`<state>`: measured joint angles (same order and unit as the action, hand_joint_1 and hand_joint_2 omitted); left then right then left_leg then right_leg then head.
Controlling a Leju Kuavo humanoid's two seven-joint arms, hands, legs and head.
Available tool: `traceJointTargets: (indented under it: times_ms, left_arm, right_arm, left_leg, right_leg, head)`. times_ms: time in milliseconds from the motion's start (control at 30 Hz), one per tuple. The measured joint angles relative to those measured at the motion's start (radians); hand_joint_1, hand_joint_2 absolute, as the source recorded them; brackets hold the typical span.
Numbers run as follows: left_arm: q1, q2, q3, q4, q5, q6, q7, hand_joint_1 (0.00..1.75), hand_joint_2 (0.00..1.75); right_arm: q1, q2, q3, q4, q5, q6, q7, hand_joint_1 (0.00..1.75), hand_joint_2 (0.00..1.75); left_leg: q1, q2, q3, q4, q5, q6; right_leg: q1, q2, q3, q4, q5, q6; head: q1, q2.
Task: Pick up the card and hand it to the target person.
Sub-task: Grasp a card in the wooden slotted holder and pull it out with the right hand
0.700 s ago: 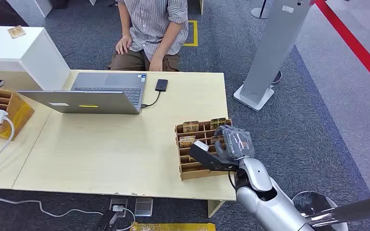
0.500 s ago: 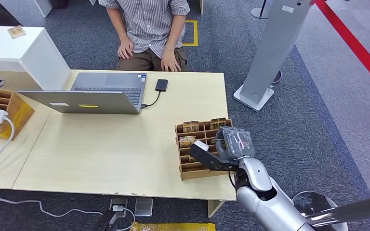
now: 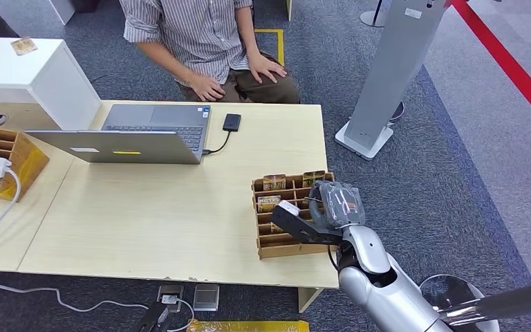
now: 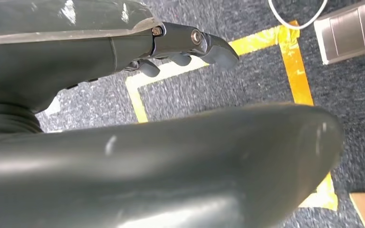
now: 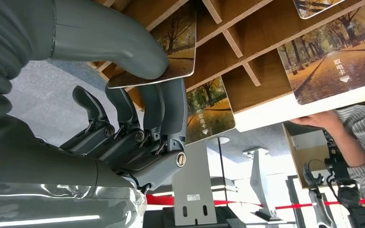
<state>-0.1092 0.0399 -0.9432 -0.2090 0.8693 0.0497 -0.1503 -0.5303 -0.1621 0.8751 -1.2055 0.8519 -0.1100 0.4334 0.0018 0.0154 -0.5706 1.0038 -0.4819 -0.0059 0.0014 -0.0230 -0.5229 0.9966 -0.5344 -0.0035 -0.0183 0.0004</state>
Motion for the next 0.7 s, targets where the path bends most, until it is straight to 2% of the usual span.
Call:
traceJointTargets:
  times_ms: [200, 300, 467, 700]
  left_arm:
    - [0.0, 0.001, -0.006, 0.0, 0.005, 0.003, -0.009, 0.0, 0.0]
    - [0.001, 0.005, -0.015, 0.0, 0.015, 0.002, -0.014, 0.0, 0.0]
    - [0.011, 0.014, -0.02, 0.0, 0.038, 0.004, -0.015, 0.0, 0.0]
    - [0.019, 0.018, -0.02, 0.0, 0.05, 0.004, -0.018, 0.0, 0.0]
  right_arm:
    - [-0.001, 0.0, 0.0, 0.0, -0.005, -0.009, 0.001, 1.5, 1.75]
    - [-0.008, -0.006, 0.0, -0.024, -0.035, 0.03, 0.031, 1.5, 1.75]
    - [-0.03, -0.053, -0.021, -0.167, -0.143, 0.192, 0.133, 1.5, 1.75]
    - [-0.038, -0.12, -0.085, -0.412, -0.156, 0.222, 0.166, 1.5, 1.75]
  left_leg:
    - [0.0, 0.0, 0.0, 0.0, 0.0, 0.0]
    - [0.0, 0.0, 0.0, 0.0, 0.0, 0.0]
    - [0.0, 0.0, 0.0, 0.0, 0.0, 0.0]
    - [0.0, 0.0, 0.0, 0.0, 0.0, 0.0]
  right_leg:
    - [0.0, 0.0, 0.0, 0.0, 0.0, 0.0]
    - [0.0, 0.0, 0.0, 0.0, 0.0, 0.0]
    - [0.0, 0.0, -0.001, 0.0, 0.0, 0.0]
    - [0.0, 0.0, -0.001, 0.0, 0.0, 0.0]
  head:
    - [0.0, 0.0]
    - [0.0, 0.0]
    - [0.0, 0.0]
    - [0.0, 0.0]
